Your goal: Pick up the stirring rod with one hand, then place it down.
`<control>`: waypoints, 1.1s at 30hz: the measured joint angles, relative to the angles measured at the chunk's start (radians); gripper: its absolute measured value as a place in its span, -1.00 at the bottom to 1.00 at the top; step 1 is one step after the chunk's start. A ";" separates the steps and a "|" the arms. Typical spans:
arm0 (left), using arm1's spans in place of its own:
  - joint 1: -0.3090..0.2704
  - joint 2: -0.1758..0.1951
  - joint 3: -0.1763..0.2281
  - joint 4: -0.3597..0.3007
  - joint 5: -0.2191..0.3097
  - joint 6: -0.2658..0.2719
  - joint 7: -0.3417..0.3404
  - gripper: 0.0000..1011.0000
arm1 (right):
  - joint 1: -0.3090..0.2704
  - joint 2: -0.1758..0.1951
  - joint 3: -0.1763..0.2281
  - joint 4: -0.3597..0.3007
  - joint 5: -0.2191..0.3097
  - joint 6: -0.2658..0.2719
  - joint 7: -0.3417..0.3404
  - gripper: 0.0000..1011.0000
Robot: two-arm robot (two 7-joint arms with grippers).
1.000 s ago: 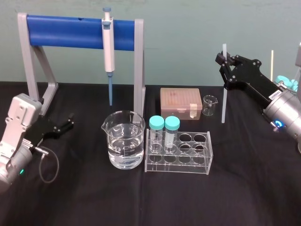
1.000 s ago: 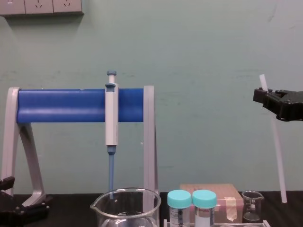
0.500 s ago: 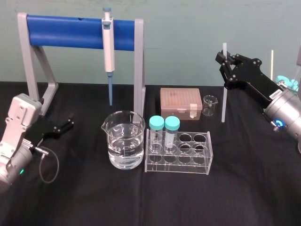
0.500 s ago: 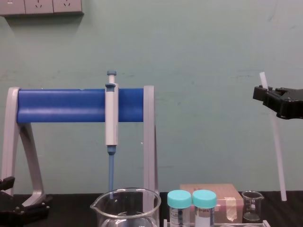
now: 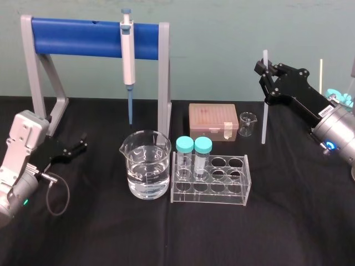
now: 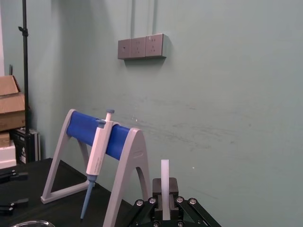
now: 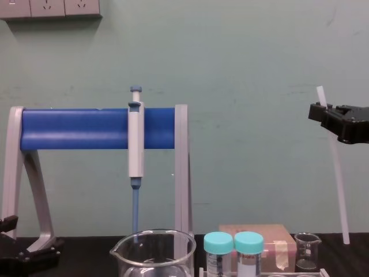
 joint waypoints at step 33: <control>0.000 0.000 0.000 0.000 0.000 0.000 0.000 0.98 | -0.009 0.003 0.000 -0.011 0.003 -0.009 0.004 -0.84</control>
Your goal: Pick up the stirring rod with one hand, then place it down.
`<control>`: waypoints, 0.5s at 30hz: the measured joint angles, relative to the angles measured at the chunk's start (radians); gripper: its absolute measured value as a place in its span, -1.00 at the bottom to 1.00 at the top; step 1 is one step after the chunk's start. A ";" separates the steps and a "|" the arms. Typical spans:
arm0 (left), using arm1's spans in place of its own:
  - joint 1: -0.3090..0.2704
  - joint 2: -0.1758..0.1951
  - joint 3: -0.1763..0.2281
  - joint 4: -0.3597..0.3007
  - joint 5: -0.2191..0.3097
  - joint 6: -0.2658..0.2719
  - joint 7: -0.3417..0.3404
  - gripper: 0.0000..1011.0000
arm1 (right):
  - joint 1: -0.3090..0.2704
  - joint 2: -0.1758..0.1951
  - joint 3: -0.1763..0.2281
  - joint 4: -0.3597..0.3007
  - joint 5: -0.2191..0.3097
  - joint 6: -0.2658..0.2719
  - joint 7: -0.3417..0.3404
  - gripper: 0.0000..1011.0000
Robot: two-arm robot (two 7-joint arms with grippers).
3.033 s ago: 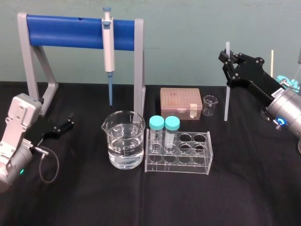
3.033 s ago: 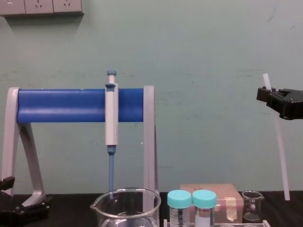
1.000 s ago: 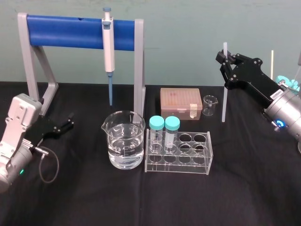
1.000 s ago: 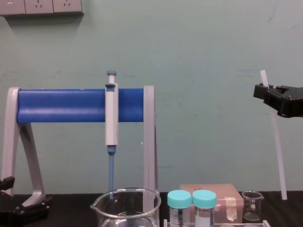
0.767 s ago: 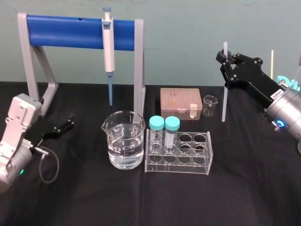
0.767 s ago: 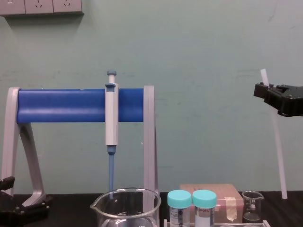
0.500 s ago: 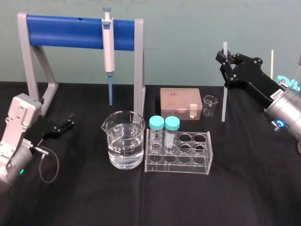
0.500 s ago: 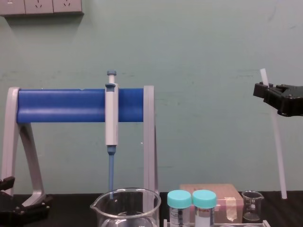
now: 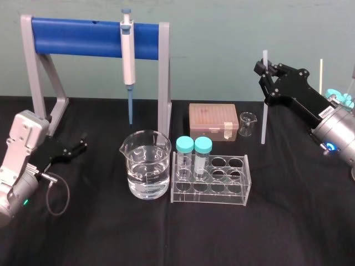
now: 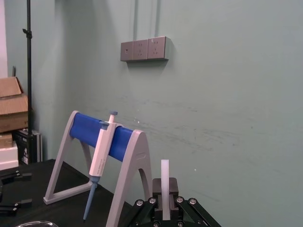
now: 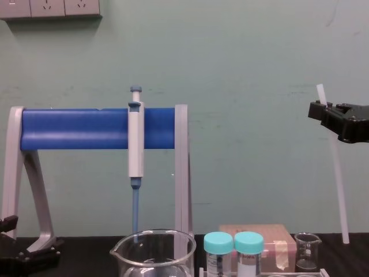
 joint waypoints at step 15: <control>0.000 0.000 0.000 0.000 0.000 0.000 0.000 0.98 | 0.001 0.001 0.002 0.004 0.001 -0.001 0.000 -0.84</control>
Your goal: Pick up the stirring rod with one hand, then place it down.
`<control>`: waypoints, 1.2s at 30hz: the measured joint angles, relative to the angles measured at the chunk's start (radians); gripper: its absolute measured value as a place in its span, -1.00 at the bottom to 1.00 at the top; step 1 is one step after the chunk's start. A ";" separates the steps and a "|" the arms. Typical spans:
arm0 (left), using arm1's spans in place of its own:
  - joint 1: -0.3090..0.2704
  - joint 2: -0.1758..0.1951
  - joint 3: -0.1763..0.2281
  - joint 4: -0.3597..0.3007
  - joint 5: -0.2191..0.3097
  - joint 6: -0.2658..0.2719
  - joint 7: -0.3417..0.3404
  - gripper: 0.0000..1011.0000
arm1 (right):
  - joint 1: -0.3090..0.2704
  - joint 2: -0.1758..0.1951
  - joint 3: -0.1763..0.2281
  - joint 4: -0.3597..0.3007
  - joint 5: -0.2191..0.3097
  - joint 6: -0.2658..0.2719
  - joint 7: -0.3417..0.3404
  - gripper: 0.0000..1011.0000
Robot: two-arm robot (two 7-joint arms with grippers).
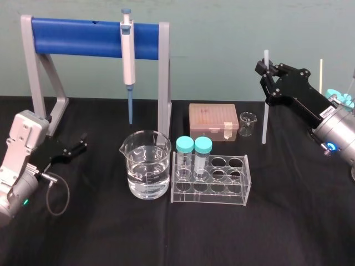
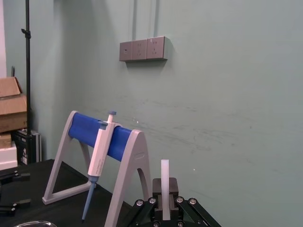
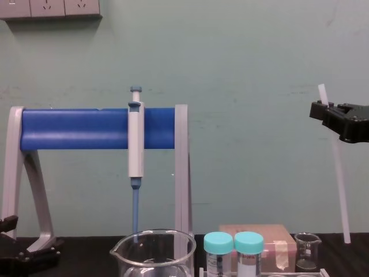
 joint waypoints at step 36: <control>0.000 0.000 0.000 0.000 0.000 0.000 0.000 0.98 | 0.005 0.000 -0.002 0.003 0.003 -0.001 0.004 -0.84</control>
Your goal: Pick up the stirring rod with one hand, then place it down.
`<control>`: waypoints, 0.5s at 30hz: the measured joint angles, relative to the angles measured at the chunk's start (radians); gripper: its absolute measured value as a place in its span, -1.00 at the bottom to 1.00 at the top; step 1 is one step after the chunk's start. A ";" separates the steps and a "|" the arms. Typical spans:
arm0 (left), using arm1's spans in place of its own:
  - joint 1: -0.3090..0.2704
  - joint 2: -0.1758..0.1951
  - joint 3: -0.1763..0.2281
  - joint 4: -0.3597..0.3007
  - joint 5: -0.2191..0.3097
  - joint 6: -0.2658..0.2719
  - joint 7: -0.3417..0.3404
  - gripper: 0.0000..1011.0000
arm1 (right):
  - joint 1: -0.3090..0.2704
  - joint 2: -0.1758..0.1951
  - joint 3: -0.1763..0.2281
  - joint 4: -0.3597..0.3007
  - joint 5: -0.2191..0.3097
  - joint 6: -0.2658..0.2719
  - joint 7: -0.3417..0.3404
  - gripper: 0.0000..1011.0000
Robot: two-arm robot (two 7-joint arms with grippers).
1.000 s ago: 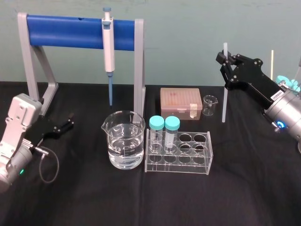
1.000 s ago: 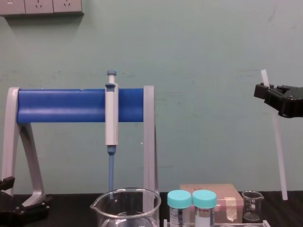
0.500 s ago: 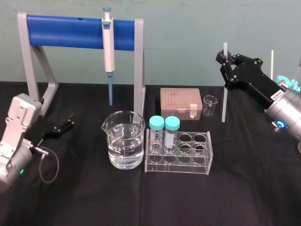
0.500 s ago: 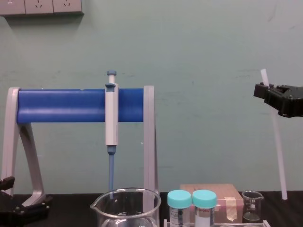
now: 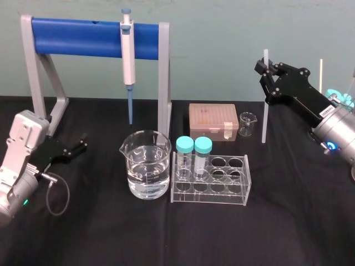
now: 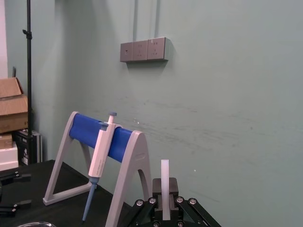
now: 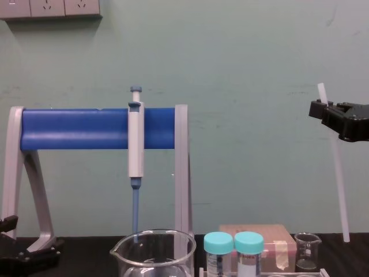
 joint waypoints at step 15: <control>0.000 0.000 0.000 0.000 0.000 0.000 0.000 0.98 | -0.003 0.000 -0.002 -0.006 -0.001 0.001 -0.001 -0.84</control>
